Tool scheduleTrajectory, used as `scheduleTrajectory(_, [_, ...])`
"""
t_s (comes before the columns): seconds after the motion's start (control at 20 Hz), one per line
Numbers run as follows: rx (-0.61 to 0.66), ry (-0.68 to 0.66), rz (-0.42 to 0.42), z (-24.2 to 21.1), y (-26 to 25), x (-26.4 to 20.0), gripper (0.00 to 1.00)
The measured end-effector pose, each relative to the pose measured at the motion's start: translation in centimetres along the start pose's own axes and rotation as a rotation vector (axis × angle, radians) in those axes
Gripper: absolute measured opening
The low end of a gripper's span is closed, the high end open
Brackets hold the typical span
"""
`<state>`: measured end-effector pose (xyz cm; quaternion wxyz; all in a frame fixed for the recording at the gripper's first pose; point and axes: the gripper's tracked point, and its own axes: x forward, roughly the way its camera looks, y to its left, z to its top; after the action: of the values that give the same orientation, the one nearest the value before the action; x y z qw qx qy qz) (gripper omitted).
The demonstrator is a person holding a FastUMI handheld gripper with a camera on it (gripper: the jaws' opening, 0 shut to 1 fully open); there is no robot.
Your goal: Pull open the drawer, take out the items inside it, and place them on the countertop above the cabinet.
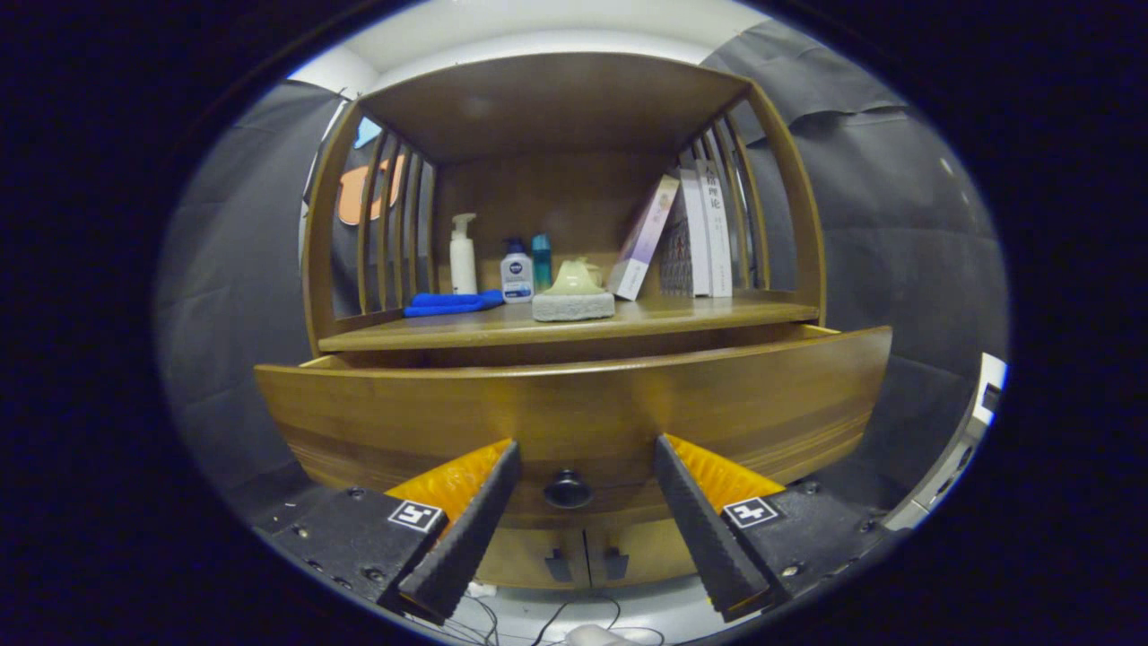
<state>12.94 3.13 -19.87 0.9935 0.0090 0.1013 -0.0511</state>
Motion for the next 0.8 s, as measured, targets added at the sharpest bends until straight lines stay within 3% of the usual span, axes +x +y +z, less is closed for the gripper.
scheduleTrajectory(0.45, [-0.042, 0.026, -0.011, 1.5, 0.5, 7.0, 0.99])
scheduleTrajectory(0.8, [-0.069, 0.013, -0.004, 1.5, 0.4, 7.2, 0.99])
